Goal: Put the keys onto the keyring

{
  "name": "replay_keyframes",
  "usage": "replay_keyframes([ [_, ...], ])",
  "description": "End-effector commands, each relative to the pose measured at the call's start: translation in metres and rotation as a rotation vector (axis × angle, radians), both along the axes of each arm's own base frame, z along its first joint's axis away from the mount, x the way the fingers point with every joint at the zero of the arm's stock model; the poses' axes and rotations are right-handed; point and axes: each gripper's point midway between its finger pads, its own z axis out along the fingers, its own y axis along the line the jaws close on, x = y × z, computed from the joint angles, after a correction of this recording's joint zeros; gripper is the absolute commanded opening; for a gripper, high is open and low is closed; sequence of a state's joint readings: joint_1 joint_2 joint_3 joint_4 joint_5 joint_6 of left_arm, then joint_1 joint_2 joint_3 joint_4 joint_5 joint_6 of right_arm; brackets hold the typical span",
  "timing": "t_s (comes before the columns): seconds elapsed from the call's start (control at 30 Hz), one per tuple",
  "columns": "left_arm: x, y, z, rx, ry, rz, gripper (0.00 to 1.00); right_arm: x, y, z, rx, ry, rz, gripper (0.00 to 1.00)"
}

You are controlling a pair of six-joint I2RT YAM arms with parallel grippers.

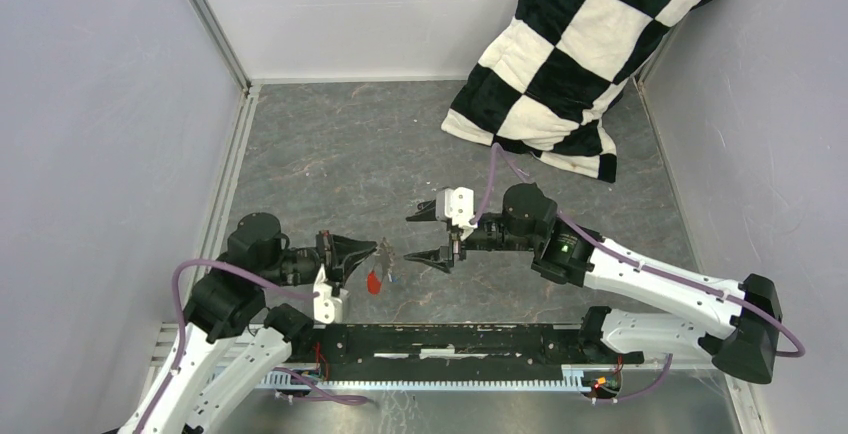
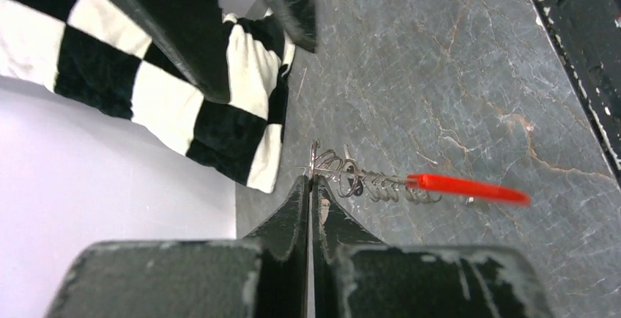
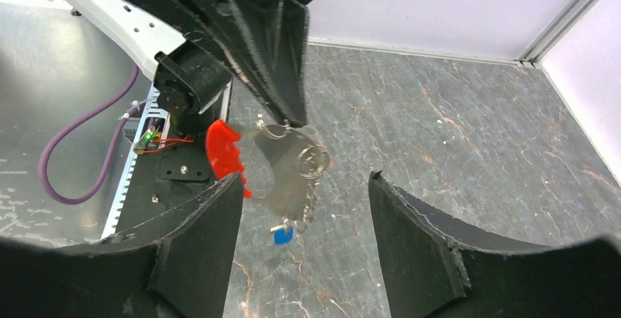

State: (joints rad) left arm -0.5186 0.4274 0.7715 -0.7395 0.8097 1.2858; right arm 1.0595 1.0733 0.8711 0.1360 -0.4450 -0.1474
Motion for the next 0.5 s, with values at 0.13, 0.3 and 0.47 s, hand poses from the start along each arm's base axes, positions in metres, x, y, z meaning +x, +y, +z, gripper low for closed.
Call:
replay_keyframes([
  [0.13,0.008,-0.002,0.048,-0.182,0.039,0.083,0.02,-0.007,0.008,0.027,0.089,-0.085,0.024,0.62],
  [0.3,0.004,0.002,0.062,-0.257,-0.028,0.096,0.02,-0.001,0.005,0.027,0.111,-0.092,-0.015,0.56],
  [0.47,0.002,0.000,0.073,-0.288,0.048,0.098,0.02,0.000,0.008,0.023,0.112,-0.082,-0.014,0.54],
])
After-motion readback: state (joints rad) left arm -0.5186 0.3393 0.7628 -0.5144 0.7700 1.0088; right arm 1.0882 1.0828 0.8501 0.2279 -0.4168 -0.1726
